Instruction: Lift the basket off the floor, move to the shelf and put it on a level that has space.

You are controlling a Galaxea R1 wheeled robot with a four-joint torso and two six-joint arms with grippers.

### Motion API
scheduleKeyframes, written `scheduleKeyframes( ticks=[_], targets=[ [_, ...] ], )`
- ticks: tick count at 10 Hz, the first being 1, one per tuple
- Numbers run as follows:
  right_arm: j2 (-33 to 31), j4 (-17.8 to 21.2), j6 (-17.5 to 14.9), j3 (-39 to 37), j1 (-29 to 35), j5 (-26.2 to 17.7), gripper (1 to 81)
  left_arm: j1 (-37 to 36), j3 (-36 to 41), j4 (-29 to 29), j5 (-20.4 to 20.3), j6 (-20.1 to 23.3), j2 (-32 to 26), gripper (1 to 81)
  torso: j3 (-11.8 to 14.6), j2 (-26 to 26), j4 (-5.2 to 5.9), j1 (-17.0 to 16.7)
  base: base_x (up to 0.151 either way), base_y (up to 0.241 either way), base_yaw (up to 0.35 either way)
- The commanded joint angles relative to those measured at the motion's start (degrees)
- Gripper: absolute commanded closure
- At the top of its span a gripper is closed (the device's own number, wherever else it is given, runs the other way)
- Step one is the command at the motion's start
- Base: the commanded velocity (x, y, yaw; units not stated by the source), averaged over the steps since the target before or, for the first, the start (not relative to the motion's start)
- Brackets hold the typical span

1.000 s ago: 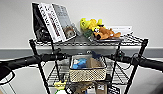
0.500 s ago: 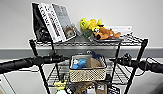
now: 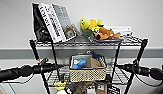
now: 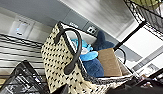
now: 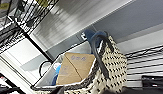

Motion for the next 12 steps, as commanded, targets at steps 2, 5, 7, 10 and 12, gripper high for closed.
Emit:
scheduleKeyframes(
  ticks=[2,5,7,10,12],
  targets=[
    [-11.84,-0.61,-0.07,11.45,-1.57,5.17,1.0,1.59,12.12,3.78,-6.27,0.62,-11.08,1.0,0.02,0.0,0.0,0.0,0.0,0.0,0.0],
    [-15.02,-0.69,-0.51,14.8,-10.26,5.52,1.0,14.65,14.42,7.12,-12.85,0.88,-15.66,1.0,0.09,-0.04,0.0,-0.02,0.0,0.0,0.0],
    [-14.58,-0.78,-0.6,14.1,-17.73,5.61,1.0,24.96,14.86,10.64,-18.05,0.89,-16.81,1.0,0.13,-0.06,0.0,-0.06,0.0,0.0,0.0],
    [-13.36,-2.27,-0.69,10.85,-28.82,6.22,1.0,39.82,13.3,17.31,-25.16,0.97,-14.36,1.0,0.15,-0.11,0.0,-0.11,0.0,0.0,0.0],
    [-10.12,-4.38,-0.69,7.34,-35.84,6.22,1.0,49.75,7.94,20.92,-29.99,0.97,-9.53,1.0,0.17,-0.13,0.0,-0.13,0.0,0.0,0.0]
  ],
)
